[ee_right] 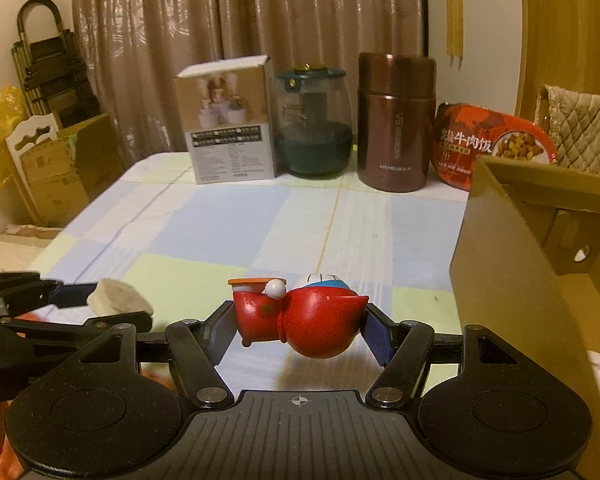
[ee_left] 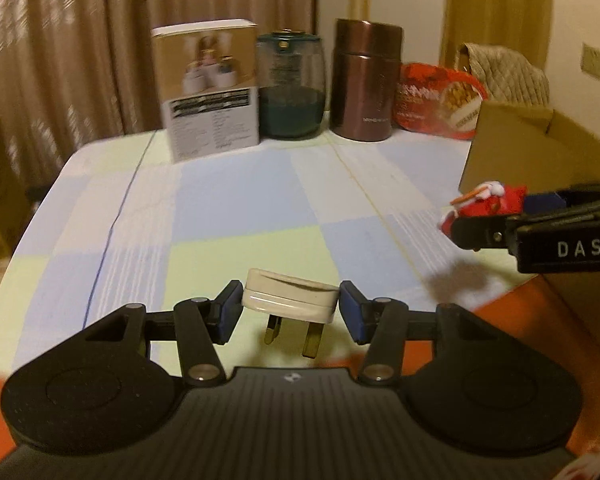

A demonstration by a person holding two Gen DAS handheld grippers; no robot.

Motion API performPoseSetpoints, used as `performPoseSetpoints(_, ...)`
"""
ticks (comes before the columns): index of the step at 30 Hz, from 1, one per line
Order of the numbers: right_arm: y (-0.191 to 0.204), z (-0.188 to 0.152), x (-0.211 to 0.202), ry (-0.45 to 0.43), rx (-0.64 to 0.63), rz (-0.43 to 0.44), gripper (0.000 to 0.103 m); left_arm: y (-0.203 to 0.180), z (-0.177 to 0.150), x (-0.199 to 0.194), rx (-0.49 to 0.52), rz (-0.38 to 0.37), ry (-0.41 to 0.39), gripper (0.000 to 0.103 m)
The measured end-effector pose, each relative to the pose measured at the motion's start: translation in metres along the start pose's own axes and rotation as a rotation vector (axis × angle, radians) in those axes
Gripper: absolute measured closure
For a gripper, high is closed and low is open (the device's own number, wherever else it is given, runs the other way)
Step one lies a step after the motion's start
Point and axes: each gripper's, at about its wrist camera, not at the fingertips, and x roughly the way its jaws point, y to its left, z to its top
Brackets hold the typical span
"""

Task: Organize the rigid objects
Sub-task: 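Grasp the white plug with the left tool while the right tool lifts the red toy, then carry the red toy and white plug over to the cardboard box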

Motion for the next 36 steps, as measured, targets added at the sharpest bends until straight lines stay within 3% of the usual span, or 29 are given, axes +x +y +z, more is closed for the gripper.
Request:
performPoseSetpoints(11,0.035,-0.037,-0.116,-0.014,0.035,0.05,0.039,-0.015,-0.027,-0.128,-0.196,0.001,-0.009,0.056)
performPoseSetpoints(19,0.044,-0.071,-0.186,-0.006,0.088,0.052,0.039,-0.035,-0.04,-0.202,-0.234,0.017,-0.029,0.056)
performPoseSetpoints(27,0.045,-0.078,-0.239,-0.025,0.119,0.043,0.039,-0.05,-0.044,-0.242,-0.235,0.023,-0.049,0.056)
performPoseSetpoints(36,0.037,-0.079,-0.269,-0.043,0.129,0.032,0.039,-0.063,-0.046,-0.259,-0.233,0.016,-0.054,0.056)
